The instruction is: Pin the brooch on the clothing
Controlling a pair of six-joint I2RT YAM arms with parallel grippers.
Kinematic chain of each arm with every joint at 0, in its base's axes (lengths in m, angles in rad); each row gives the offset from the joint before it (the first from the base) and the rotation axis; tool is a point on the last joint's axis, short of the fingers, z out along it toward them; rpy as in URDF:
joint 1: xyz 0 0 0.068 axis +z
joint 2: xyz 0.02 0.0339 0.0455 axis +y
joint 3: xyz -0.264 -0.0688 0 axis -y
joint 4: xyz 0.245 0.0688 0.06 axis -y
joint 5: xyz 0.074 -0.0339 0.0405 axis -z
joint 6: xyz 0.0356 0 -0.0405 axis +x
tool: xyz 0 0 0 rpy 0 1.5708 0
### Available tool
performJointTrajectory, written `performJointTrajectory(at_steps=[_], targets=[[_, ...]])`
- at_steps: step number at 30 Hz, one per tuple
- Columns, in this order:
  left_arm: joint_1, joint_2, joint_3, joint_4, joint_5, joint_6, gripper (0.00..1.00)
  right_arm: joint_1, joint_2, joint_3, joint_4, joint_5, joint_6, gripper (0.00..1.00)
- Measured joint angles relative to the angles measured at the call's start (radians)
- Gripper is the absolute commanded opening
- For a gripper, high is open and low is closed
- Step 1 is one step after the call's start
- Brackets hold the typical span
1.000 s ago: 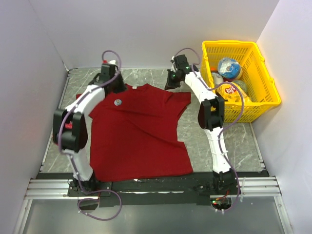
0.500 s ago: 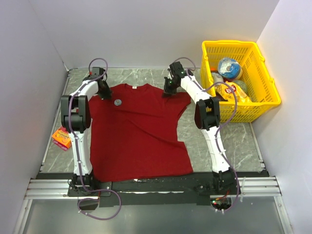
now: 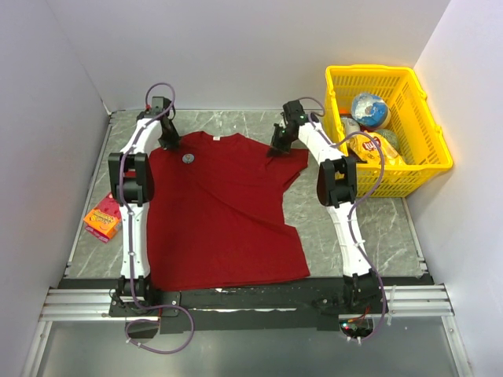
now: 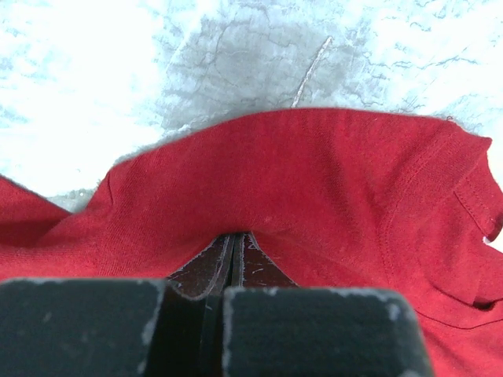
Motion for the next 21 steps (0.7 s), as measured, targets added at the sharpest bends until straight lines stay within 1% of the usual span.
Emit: performJointTrajectory(at_steps=[3, 6, 8, 15, 18, 19, 21], targets=[[0.001, 0.019, 0.035, -0.017, 0.010, 0.019, 0.02, -0.015, 0.009, 0.005, 0.020, -0.015, 0.026, 0.00], [0.005, 0.049, 0.087, -0.020, 0.038, 0.043, 0.05, -0.033, 0.013, 0.005, 0.053, -0.036, 0.059, 0.00], [0.007, 0.051, 0.090, -0.010, 0.063, 0.058, 0.07, -0.043, 0.013, 0.009, 0.077, -0.047, 0.075, 0.00], [0.014, 0.058, 0.080, 0.066, 0.145, 0.099, 0.06, -0.050, 0.028, 0.033, 0.189, -0.079, 0.121, 0.00], [0.014, 0.011, -0.025, 0.176, 0.182, 0.098, 0.06, -0.050, 0.013, -0.011, 0.278, -0.097, 0.117, 0.00], [0.014, -0.012, -0.063, 0.206, 0.189, 0.096, 0.06, -0.050, -0.003, -0.045, 0.303, -0.100, 0.114, 0.00], [0.012, -0.092, -0.188, 0.284, 0.208, 0.080, 0.06, -0.050, -0.070, -0.164, 0.364, -0.103, 0.095, 0.00]])
